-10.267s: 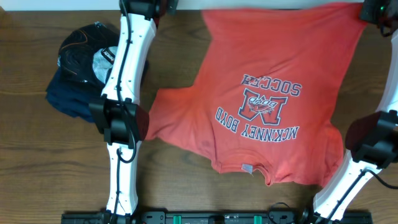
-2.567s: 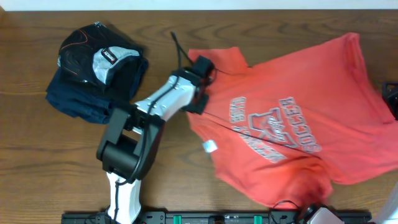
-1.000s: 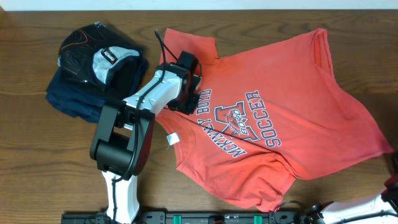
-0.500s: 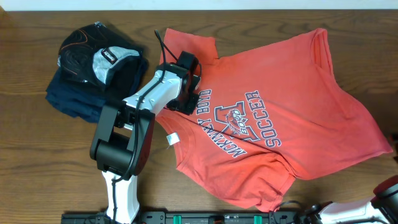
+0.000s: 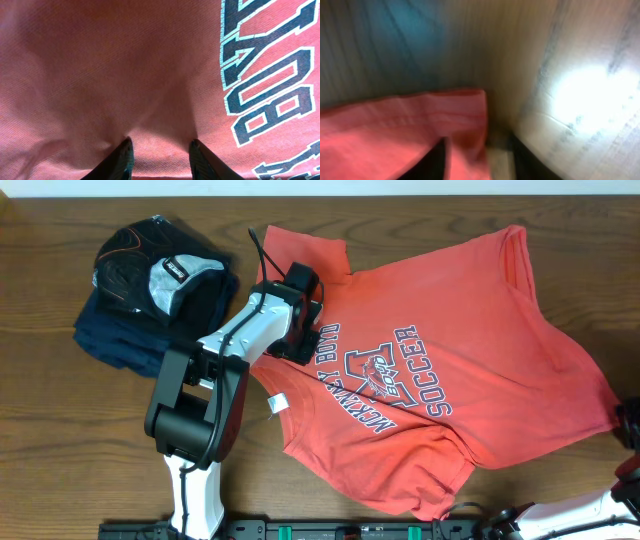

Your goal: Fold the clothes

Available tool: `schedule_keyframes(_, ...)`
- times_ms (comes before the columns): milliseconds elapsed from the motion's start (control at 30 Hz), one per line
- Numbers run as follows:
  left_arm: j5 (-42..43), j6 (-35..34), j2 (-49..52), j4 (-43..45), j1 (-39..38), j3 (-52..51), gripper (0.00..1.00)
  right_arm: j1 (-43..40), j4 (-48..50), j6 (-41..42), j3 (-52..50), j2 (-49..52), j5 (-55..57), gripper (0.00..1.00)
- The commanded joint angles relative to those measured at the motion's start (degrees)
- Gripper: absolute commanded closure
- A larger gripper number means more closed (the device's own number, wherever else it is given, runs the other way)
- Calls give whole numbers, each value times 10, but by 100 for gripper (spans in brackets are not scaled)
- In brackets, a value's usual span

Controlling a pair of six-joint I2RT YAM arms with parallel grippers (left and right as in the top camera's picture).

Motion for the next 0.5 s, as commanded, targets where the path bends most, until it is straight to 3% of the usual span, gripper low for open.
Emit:
schedule_keyframes(0, -34, 3, 21, -8, 11, -25, 60, 1, 7, -1, -12, 14, -27, 85)
schedule_keyframes(100, -35, 3, 21, -8, 11, -25, 60, 0, 14, -18, -12, 14, -34, 99)
schedule_keyframes(267, -35, 3, 21, -8, 11, -25, 59, -14, -4, -19, 1, -16, -33, 99)
schedule_keyframes(467, -35, 3, 21, -8, 11, -25, 59, -49, -7, 24, 14, -132, -3, 99)
